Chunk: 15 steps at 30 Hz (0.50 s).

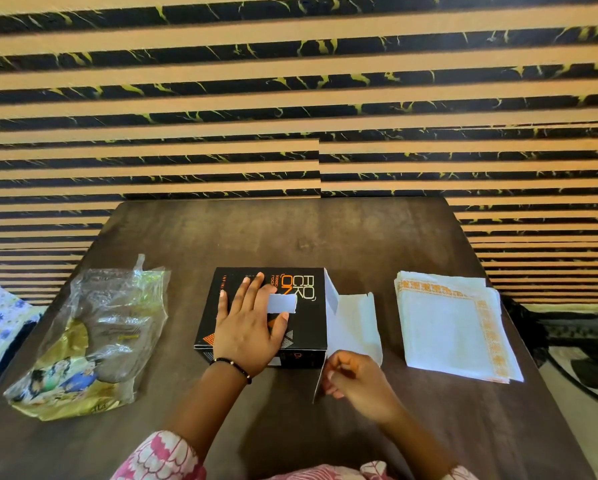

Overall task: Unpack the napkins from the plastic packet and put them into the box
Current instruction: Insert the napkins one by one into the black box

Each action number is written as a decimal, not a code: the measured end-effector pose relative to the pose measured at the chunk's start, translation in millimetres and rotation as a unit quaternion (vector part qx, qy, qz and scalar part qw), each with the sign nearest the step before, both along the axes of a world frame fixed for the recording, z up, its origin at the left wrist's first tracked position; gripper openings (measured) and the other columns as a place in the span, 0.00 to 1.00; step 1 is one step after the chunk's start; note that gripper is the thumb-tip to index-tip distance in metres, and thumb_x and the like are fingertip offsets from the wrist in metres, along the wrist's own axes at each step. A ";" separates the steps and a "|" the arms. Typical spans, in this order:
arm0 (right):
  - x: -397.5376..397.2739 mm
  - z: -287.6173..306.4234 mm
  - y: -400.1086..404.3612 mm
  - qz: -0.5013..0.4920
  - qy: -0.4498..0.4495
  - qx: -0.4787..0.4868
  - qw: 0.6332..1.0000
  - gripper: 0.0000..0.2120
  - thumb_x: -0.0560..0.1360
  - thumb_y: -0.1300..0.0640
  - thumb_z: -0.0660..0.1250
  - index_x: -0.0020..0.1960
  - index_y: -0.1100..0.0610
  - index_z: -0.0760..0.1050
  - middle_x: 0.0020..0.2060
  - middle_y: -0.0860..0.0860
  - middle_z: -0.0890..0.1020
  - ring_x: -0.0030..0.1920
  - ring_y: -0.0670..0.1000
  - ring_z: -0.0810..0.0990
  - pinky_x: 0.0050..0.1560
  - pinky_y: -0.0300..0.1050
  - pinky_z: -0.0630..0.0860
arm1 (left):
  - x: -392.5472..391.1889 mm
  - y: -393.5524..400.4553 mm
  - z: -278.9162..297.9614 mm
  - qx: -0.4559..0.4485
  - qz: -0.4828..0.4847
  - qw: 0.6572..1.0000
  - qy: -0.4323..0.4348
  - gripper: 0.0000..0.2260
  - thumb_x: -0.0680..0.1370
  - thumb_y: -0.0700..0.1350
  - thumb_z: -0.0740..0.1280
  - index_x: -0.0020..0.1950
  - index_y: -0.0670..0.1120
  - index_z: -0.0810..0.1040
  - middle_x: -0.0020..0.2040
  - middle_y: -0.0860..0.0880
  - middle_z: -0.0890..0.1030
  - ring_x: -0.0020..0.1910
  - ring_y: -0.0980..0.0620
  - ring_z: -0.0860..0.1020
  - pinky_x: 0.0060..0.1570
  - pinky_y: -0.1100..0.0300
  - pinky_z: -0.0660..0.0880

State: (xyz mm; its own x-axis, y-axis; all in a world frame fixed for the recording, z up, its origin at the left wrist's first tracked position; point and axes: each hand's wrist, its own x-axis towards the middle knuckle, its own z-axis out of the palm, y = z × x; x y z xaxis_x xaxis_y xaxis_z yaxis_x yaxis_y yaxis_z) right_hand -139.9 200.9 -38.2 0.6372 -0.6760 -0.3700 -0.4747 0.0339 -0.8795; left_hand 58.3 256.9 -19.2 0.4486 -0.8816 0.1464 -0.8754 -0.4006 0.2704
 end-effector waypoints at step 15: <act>24.7 53.7 -2.4 0.017 0.071 0.168 0.983 0.17 0.76 0.41 0.53 0.62 0.46 0.64 0.58 0.42 0.74 0.59 0.44 0.70 0.64 0.41 0.63 | 0.8 0.3 3.4 0.016 -0.010 1.000 0.016 0.28 0.73 0.60 0.45 0.70 0.53 0.64 0.75 0.48 0.62 0.75 0.47 0.55 0.70 0.44 0.40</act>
